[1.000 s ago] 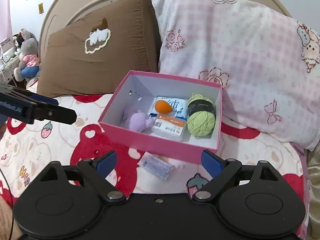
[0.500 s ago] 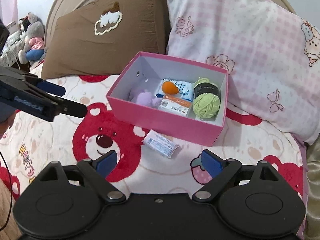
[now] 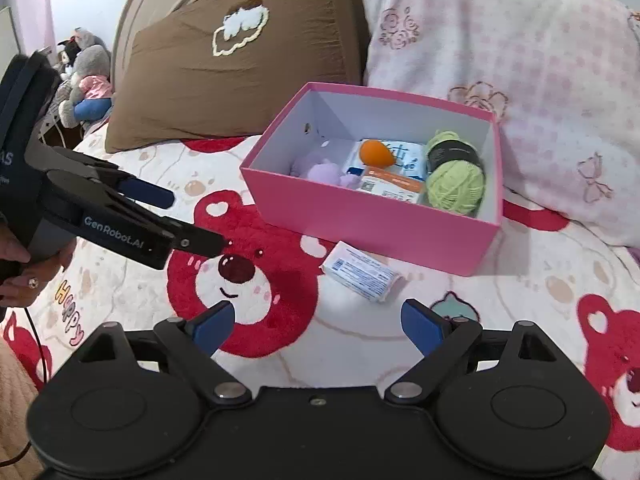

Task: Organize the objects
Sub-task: 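Move the left tool toward the white packet on the blanket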

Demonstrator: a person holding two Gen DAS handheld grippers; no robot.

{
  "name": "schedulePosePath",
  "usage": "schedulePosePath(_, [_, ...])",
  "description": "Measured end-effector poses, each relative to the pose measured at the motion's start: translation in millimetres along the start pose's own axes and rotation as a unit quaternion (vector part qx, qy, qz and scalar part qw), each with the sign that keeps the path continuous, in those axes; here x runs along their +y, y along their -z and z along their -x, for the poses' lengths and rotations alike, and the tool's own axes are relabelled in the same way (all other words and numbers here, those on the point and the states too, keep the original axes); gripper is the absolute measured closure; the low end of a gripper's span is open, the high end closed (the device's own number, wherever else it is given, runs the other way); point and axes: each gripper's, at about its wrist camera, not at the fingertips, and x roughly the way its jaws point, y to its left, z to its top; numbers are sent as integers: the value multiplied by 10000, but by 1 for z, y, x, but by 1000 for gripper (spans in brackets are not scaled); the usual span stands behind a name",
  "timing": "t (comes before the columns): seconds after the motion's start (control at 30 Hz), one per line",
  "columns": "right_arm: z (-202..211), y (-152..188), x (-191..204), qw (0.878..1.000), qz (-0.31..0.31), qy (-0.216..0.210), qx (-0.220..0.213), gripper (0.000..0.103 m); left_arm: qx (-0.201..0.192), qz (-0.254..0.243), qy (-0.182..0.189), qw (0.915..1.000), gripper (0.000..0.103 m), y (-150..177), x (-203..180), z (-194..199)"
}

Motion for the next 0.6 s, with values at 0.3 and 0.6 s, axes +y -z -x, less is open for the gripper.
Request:
schedulePosePath(0.3, [-39, 13, -5, 9989, -280, 79, -371, 11, -22, 344, 361, 9988, 13, 11, 2, -36])
schedulePosePath(0.6, [-95, 33, -5, 9959, 480, 653, -391, 12, -253, 462, 147, 9985, 14, 12, 10, -81])
